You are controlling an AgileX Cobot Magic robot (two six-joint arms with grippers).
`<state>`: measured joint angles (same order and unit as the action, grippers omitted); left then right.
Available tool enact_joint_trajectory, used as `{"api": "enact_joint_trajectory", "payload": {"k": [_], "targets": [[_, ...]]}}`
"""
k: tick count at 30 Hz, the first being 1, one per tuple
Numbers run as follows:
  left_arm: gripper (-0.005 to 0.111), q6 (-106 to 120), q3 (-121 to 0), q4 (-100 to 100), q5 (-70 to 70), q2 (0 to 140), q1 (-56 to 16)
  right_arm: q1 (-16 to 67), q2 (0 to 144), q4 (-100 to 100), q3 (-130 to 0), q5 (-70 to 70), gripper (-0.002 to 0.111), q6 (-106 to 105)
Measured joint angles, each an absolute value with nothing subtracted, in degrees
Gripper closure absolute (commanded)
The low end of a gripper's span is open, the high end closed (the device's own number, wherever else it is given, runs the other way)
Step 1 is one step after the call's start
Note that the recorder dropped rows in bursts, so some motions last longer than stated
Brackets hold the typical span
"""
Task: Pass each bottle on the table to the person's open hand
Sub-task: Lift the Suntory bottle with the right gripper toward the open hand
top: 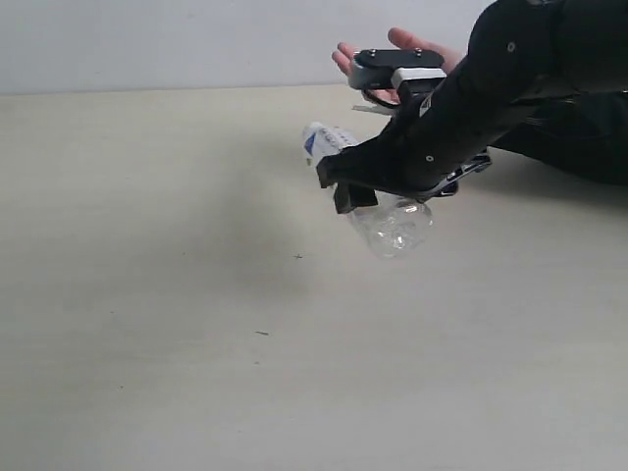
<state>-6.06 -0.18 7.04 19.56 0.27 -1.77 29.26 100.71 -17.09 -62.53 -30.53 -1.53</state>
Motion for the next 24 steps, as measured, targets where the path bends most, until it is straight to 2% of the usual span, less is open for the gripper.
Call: {"api": "enact_joint_trajectory", "payload": {"k": [5,8,12,18,24], "targets": [[0.104,-6.1,-0.2,7.0,19.6,0.3,-1.8,29.3,97.7,-33.7,-63.7,-32.2,0.108,-20.6],[0.104,-6.1,-0.2,7.0,19.6,0.3,-1.8,29.3,94.6,-35.0,-66.1,-32.0,0.108,-23.6],[0.104,-6.1,-0.2,7.0,19.6,0.3,-1.8,28.1,90.2,-27.2,-69.6,-29.3,0.108,-14.9],[0.104,-6.1,-0.2,7.0,19.6,0.3,-1.8,22.1,87.6,-10.6,-75.6,-29.6,0.108,5.1],[0.104,-6.1,-0.2,7.0,19.6,0.3,-1.8,19.2,90.4,-6.3,-78.9,-31.5,0.108,8.6]]}}
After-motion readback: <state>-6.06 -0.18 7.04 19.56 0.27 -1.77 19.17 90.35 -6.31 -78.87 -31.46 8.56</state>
